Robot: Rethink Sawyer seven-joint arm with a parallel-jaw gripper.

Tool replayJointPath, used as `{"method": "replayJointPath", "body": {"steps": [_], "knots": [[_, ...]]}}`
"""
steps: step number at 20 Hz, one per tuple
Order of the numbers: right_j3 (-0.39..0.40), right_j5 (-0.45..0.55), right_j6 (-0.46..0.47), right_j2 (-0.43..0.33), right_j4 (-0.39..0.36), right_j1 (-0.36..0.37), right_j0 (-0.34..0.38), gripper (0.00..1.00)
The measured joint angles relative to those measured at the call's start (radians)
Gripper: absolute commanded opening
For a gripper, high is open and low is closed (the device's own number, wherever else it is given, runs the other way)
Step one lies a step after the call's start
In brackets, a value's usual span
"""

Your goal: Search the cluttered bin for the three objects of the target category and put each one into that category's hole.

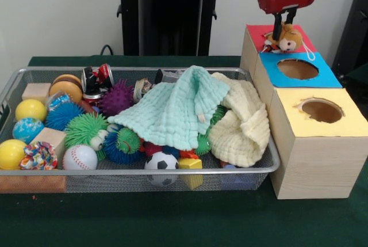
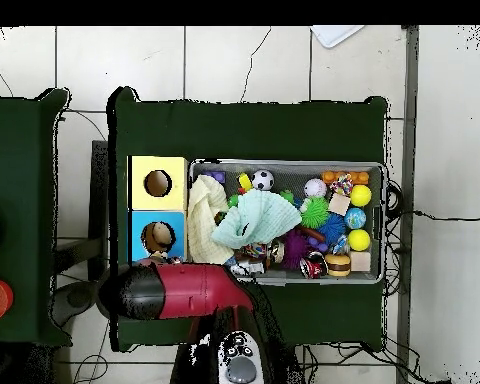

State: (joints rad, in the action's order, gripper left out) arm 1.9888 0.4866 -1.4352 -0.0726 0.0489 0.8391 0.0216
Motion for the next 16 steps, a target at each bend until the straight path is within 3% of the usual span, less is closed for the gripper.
{"method": "replayJointPath", "body": {"steps": [16], "knots": [[0.000, -0.001, 0.000, 0.027, 0.015, -0.004, -0.025, 0.00]]}}
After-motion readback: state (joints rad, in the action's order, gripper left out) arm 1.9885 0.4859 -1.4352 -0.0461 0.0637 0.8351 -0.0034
